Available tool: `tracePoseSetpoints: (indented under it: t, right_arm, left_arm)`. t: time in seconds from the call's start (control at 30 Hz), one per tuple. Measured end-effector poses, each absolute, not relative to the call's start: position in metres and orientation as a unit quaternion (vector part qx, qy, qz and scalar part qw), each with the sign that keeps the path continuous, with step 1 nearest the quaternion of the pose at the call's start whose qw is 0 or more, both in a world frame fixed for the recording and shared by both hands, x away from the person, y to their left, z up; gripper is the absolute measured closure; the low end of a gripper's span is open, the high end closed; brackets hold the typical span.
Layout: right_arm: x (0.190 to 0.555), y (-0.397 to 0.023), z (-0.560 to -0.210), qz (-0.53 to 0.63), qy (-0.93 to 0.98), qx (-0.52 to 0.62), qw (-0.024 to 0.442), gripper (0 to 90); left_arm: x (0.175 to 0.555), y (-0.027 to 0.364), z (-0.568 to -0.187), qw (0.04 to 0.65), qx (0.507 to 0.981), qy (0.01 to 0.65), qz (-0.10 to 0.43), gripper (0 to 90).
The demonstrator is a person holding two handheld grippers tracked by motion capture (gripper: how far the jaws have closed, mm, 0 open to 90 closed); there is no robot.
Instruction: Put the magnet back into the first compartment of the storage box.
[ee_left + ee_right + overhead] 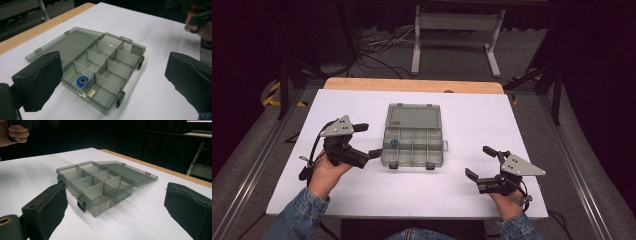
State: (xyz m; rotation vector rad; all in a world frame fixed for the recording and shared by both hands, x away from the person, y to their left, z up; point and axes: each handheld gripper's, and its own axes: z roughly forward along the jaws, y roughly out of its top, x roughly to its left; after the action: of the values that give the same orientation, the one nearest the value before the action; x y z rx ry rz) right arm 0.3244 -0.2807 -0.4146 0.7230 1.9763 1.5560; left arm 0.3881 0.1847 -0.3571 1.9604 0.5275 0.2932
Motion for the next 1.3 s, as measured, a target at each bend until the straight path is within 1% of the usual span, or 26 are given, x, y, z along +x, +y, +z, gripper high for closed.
tracePoseSetpoints:
  t: [0.13,0.17,0.2,0.37,0.53,0.67,0.73,0.8,0.97,1.03,1.13,1.17,1.3]
  right_arm:
    - [0.324,-0.282,-0.415,0.575,0.729,0.268,0.260,5.0]
    - [0.324,-0.282,-0.415,0.576,0.728,0.265,0.261,4.9]
    - [0.323,-0.282,-0.415,0.575,0.728,0.265,0.262,4.7]
    - [0.322,-0.282,-0.415,0.576,0.727,0.262,0.266,4.5]
    - [0.323,-0.282,-0.416,0.577,0.727,0.260,0.266,4.2]
    - [0.324,-0.283,-0.417,0.579,0.727,0.254,0.268,3.8]
    - [0.324,-0.283,-0.418,0.578,0.727,0.255,0.268,3.7]
    - [0.324,-0.284,-0.419,0.577,0.728,0.252,0.271,3.5]
    - [0.324,-0.285,-0.421,0.579,0.726,0.253,0.270,3.3]
    - [0.325,-0.285,-0.422,0.580,0.726,0.251,0.270,3.2]
    - [0.325,-0.285,-0.423,0.582,0.725,0.250,0.270,3.1]
    - [0.325,-0.285,-0.423,0.583,0.724,0.250,0.270,2.9]
    - [0.324,-0.285,-0.423,0.589,0.720,0.249,0.270,2.7]
  left_arm:
    - [0.380,0.196,-0.366,0.555,0.794,0.218,0.122,2.8]
    - [0.380,0.196,-0.366,0.555,0.794,0.218,0.122,2.8]
    - [0.374,0.201,-0.371,0.568,0.781,0.220,0.137,2.9]
    - [0.366,0.208,-0.381,0.587,0.764,0.216,0.159,2.9]
    - [0.359,0.216,-0.395,0.611,0.745,0.214,0.161,3.3]
    - [0.355,0.222,-0.407,0.617,0.737,0.217,0.169,3.3]
    - [0.353,0.224,-0.411,0.612,0.739,0.218,0.179,3.1]
    - [0.351,0.226,-0.416,0.617,0.730,0.217,0.198,3.0]
    - [0.345,0.230,-0.424,0.618,0.726,0.214,0.210,2.4]
    - [0.343,0.232,-0.429,0.619,0.721,0.215,0.224,1.9]
    - [0.342,0.233,-0.433,0.620,0.721,0.218,0.219,1.5]
    - [0.342,0.234,-0.439,0.622,0.721,0.221,0.209,1.2]
    - [0.343,0.233,-0.441,0.624,0.722,0.218,0.207,1.0]
